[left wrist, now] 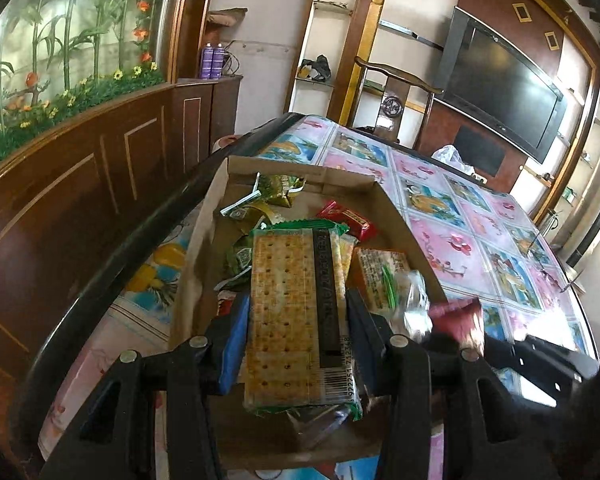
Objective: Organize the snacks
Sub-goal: 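Lower both packs into the box and open both grippers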
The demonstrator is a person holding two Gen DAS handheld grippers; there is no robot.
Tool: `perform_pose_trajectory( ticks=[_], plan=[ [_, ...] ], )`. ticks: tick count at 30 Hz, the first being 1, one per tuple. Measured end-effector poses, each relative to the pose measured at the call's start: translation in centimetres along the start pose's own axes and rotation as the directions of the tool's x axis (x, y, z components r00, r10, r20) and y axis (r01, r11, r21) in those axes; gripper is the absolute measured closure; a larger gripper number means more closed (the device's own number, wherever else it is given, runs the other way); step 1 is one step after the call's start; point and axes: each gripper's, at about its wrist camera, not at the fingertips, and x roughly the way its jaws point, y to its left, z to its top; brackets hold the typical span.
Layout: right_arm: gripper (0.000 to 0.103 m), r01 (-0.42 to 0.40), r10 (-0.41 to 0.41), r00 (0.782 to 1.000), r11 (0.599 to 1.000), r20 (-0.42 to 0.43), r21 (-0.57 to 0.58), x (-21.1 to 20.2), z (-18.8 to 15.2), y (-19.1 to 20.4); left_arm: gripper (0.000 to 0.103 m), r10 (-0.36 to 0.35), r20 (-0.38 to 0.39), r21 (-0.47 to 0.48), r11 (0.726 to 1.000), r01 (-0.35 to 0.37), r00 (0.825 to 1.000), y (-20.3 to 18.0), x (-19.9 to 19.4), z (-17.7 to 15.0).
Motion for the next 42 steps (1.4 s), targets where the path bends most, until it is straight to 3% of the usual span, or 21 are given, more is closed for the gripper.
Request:
perform_pose_trajectory(
  ticks=[7, 17, 42],
  plan=[
    [0.070, -0.017, 0.019, 0.999, 0.999, -0.036, 0.044, 3.3, 3.4, -0.8, 0.058, 0.016, -0.021, -0.013, 1.000, -0.016, 1.000, 0.8, 1.2, -0.1],
    [0.070, 0.018, -0.018, 0.998, 1.000, -0.066, -0.002, 6.6, 6.2, 0.6, 0.058, 0.031, -0.037, -0.011, 0.999, -0.031, 0.999, 0.6, 2.6, -0.6],
    [0.068, 0.001, -0.001, 1.000, 1.000, 0.015, 0.022, 5.8, 5.1, 0.3, 0.057, 0.062, -0.032, -0.030, 0.998, -0.063, 0.998, 0.3, 3.6, -0.5]
  ],
)
